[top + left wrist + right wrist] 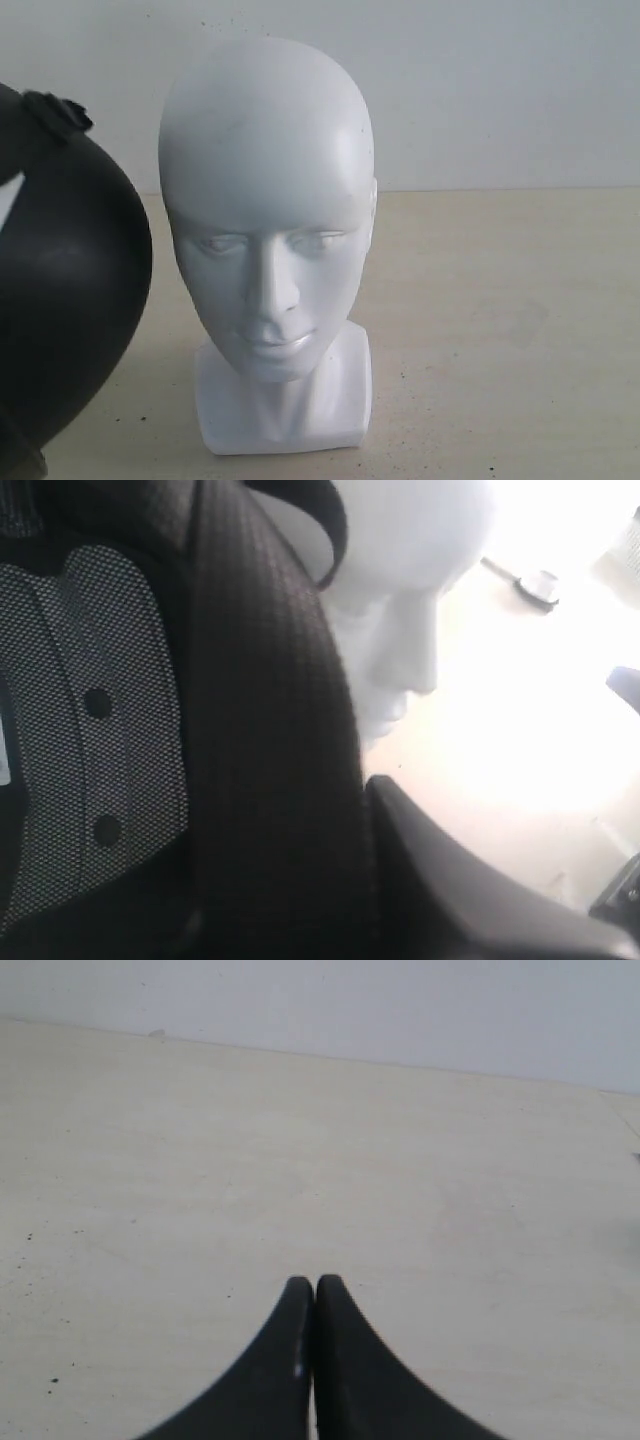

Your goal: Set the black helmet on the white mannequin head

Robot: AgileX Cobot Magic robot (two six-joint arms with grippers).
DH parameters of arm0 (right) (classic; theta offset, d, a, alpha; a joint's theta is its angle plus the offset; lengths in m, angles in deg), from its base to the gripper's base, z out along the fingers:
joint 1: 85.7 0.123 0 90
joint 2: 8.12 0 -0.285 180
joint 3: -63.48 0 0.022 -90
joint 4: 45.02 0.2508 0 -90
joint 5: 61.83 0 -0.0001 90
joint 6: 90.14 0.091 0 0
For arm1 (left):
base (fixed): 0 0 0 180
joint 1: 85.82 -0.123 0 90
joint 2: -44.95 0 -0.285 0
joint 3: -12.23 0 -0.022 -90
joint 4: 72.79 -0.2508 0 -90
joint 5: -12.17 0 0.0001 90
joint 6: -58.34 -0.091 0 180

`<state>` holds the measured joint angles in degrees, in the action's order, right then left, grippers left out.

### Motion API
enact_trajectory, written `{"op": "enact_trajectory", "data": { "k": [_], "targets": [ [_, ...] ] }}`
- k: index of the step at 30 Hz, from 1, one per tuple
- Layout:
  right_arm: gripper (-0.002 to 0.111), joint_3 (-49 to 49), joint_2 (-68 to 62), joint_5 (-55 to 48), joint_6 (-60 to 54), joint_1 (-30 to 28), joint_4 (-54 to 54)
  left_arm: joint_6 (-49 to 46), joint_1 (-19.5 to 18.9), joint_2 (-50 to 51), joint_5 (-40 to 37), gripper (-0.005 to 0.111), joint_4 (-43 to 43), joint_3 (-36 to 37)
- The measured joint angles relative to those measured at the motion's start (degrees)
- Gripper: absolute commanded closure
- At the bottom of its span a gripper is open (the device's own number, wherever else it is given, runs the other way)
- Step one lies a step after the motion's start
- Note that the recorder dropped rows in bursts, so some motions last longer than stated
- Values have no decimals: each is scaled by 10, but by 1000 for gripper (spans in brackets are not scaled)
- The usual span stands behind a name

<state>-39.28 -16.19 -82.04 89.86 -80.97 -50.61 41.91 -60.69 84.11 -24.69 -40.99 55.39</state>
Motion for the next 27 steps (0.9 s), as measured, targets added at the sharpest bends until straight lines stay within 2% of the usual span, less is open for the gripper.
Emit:
{"op": "enact_trajectory", "data": {
  "k": [18, 27],
  "targets": [
    [108, 0, 0, 0, 0, 0, 0, 4, 0, -25, 9, 102, 33, -137],
    [108, 0, 0, 0, 0, 0, 0, -15, 0, -24, 22, 102, 39, -152]
  ]
}}
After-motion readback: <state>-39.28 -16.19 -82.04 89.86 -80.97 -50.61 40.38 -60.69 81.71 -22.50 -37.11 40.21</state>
